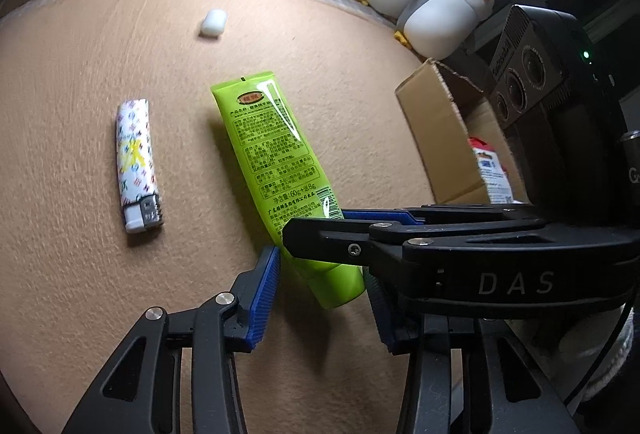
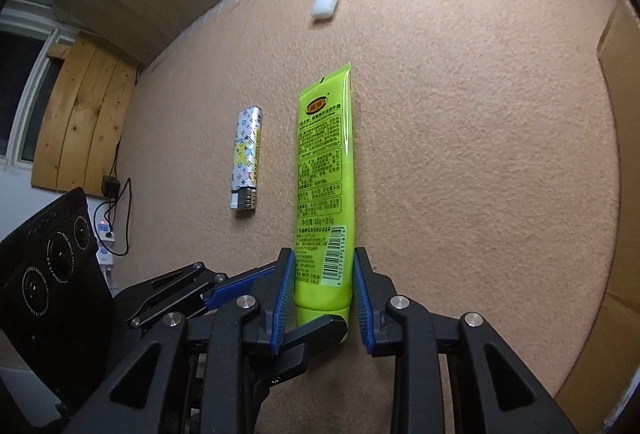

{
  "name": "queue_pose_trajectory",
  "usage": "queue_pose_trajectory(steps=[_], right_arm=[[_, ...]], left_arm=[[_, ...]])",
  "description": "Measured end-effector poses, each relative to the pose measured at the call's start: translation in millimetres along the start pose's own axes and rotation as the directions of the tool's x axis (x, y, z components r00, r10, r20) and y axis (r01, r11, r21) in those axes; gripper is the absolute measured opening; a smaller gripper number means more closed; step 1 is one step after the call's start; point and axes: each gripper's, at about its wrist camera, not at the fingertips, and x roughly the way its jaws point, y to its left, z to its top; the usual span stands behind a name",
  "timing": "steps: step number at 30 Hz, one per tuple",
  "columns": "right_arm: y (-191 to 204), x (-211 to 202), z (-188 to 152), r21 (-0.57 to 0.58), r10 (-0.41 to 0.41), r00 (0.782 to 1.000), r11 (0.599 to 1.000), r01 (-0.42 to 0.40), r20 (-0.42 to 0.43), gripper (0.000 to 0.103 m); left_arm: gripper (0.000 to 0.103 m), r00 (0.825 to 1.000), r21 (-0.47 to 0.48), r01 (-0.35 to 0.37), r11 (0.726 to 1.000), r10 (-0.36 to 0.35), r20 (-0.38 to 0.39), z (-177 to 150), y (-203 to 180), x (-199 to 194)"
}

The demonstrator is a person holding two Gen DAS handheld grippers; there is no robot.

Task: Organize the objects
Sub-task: 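Lift the green tube with the right tool and carry it over the box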

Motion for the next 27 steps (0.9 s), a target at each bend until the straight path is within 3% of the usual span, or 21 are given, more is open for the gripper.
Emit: queue_pose_trajectory(steps=[6,9,14,27], right_arm=[[-7,-32,0,0.009,0.000,0.998,1.000,-0.001,0.064,0.026],[-17,-52,0,0.017,-0.003,0.996,1.000,0.002,0.093,0.026],[-34,-87,-1,0.043,-0.020,0.988,0.999,0.014,0.152,0.026],[-94,-148,-17,0.135,-0.072,0.968,0.990,0.041,0.241,0.026]], left_arm=[[0.046,1.000,0.057,0.010,0.998,-0.012,0.028,3,-29,-12],[0.046,0.999,0.094,0.019,0.995,-0.022,0.036,26,-34,-10],[0.046,0.998,0.147,0.045,0.988,-0.052,0.044,26,-73,-12],[0.046,0.992,0.252,0.114,0.961,-0.122,0.015,52,-168,41]])
